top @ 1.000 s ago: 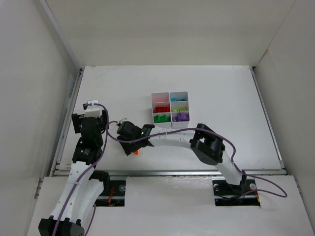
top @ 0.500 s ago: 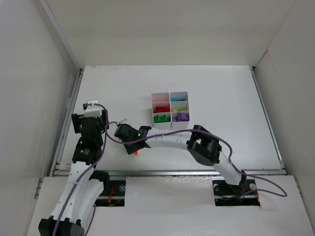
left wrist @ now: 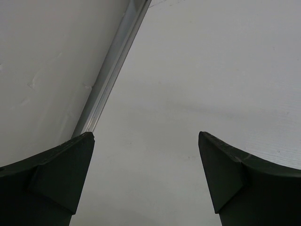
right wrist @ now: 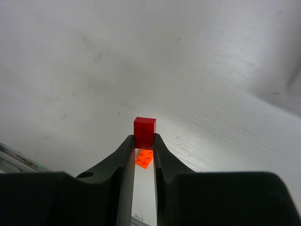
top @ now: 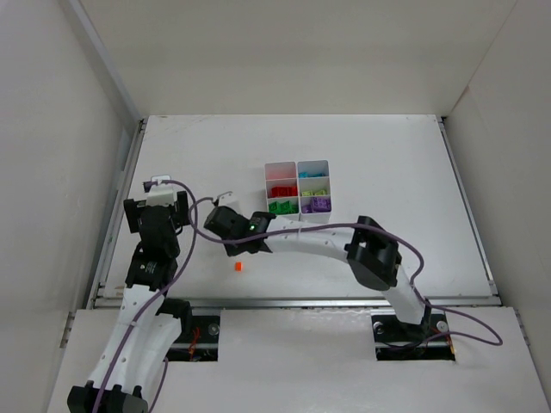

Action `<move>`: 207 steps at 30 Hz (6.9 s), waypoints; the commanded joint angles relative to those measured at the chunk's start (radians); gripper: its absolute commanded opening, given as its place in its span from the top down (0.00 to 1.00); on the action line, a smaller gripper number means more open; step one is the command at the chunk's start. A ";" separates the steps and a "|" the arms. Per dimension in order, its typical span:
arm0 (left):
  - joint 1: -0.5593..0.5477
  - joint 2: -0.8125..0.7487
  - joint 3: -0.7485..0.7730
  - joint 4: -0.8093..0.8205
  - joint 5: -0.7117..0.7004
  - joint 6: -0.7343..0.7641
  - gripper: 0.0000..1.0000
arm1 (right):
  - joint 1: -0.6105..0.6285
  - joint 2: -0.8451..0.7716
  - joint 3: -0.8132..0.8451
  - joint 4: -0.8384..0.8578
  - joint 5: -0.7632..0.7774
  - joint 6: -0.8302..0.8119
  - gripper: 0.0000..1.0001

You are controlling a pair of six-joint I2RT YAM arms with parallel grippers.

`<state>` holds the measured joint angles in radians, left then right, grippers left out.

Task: Sort the legos into containers by color

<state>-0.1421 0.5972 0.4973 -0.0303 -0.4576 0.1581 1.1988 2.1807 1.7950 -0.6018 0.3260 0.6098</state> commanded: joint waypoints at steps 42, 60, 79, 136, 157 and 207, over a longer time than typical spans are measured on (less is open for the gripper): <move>0.001 0.006 -0.003 0.040 0.013 -0.006 0.09 | -0.280 -0.165 -0.039 0.030 0.242 -0.045 0.78; 0.001 0.006 -0.003 0.040 0.013 -0.006 0.09 | -0.298 -0.104 0.024 0.011 0.220 -0.074 0.41; 0.001 -0.004 -0.003 0.040 0.022 -0.006 0.09 | -0.012 -0.242 -0.166 -0.024 0.052 0.030 0.28; 0.105 0.035 -0.003 0.040 0.013 -0.006 0.09 | -0.415 -0.179 0.145 -0.089 0.099 -0.107 1.00; 0.136 0.174 0.017 0.021 0.055 -0.025 0.12 | -0.476 -0.075 0.213 -0.118 -0.035 -0.128 0.53; 0.104 0.951 0.782 0.116 0.272 -0.132 0.00 | -1.240 -0.426 0.069 0.065 0.156 -0.378 0.00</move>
<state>-0.0277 1.5585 1.2331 0.0570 -0.1814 0.0433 -0.0380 1.7973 1.8416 -0.5919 0.4576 0.2543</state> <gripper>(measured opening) 0.993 0.998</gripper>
